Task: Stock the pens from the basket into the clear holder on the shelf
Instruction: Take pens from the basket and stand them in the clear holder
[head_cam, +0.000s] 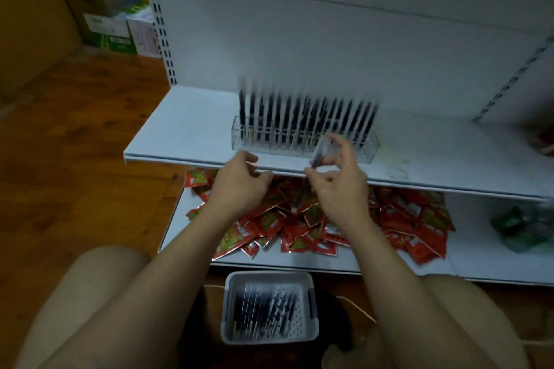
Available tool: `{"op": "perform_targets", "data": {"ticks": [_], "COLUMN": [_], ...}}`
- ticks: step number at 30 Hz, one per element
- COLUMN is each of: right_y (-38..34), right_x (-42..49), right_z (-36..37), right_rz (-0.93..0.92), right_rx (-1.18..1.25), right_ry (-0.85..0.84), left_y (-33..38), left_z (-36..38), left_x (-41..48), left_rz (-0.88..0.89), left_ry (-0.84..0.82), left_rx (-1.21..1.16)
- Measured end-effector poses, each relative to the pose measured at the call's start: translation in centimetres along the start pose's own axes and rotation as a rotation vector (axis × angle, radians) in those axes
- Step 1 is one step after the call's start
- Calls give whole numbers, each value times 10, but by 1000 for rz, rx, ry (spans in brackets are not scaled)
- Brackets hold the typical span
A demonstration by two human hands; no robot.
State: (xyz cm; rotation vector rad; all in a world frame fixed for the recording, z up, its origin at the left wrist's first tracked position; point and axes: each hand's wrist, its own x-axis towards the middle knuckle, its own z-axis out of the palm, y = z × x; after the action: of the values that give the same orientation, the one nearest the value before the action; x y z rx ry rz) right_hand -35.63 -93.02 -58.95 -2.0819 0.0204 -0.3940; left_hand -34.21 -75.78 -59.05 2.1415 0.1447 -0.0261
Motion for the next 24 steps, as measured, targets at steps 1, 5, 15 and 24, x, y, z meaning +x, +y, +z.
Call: {"op": "perform_targets", "data": {"ticks": [1, 5, 15, 24], "right_y": [-7, -19, 3, 18], "right_x": [11, 59, 129, 127], "right_z": [-9, -37, -32, -22], "right_rz": [-27, -137, -239, -227], "right_rx": [-26, -34, -76, -214], "right_ry": [27, 221, 256, 159], "left_y": [5, 18, 7, -8], "left_z": [-5, -18, -8, -11], "left_x": [8, 43, 116, 139], "left_rz": [31, 50, -116, -190], "left_ry": [54, 255, 156, 48], "left_rx": [32, 67, -1, -57]}}
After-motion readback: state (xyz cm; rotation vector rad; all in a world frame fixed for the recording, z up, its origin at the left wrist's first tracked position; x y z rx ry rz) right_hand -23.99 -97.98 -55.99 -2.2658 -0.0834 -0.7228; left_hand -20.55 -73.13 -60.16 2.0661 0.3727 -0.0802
